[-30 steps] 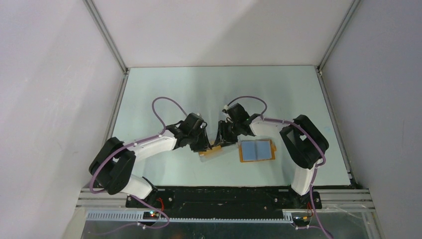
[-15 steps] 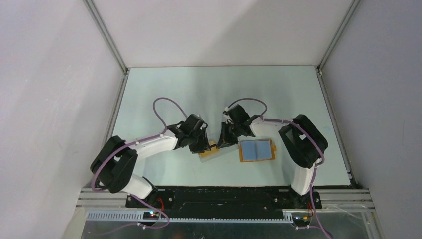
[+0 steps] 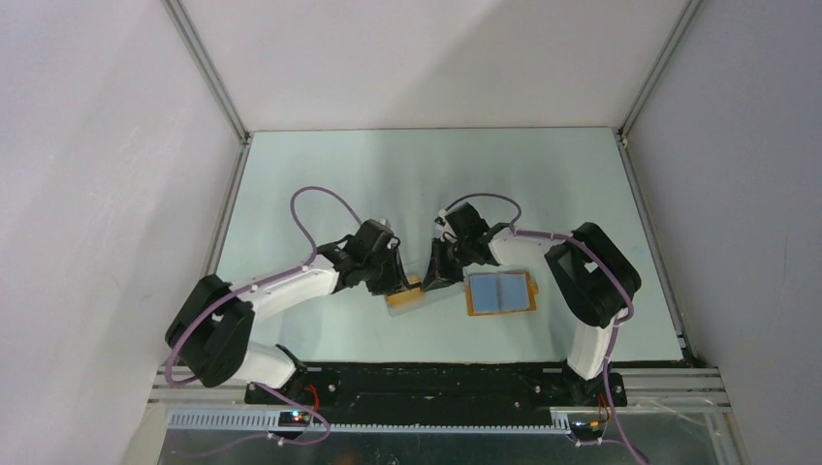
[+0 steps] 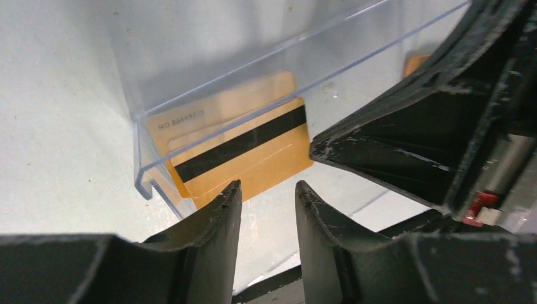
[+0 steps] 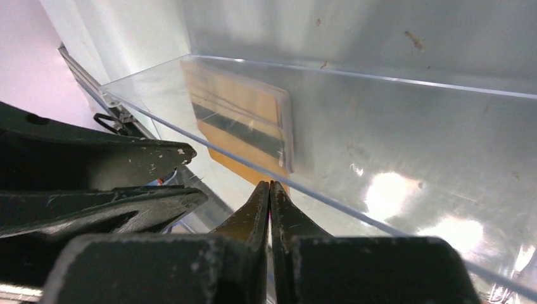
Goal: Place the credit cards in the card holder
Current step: Pick up the credit card from the storage box.
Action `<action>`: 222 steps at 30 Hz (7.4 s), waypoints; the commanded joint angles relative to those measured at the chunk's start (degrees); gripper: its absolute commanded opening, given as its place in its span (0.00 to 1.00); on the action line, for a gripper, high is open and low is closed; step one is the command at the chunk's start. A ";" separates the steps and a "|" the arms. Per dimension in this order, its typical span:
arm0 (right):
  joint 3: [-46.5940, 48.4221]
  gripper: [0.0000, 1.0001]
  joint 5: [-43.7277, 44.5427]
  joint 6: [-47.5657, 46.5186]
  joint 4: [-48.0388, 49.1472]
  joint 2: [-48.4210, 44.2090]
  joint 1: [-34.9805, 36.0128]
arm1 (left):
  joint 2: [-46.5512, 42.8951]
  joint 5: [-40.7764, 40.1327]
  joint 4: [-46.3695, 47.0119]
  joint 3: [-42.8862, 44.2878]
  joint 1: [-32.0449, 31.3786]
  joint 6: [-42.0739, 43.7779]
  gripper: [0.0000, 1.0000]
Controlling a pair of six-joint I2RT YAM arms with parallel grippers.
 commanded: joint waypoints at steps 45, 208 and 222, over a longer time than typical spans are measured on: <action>3.57 0.22 3.53 1.02 -5.24 3.98 2.88 | -2.53 -1.79 -2.25 -3.27 4.88 1.51 0.19; 7.46 0.00 0.29 -1.30 -5.58 -9.03 5.36 | -5.10 -1.56 -2.36 -3.19 4.53 1.77 0.13; 12.54 0.00 6.16 -9.33 -20.85 -12.05 4.76 | -18.06 -1.42 -2.96 0.18 4.43 6.26 0.68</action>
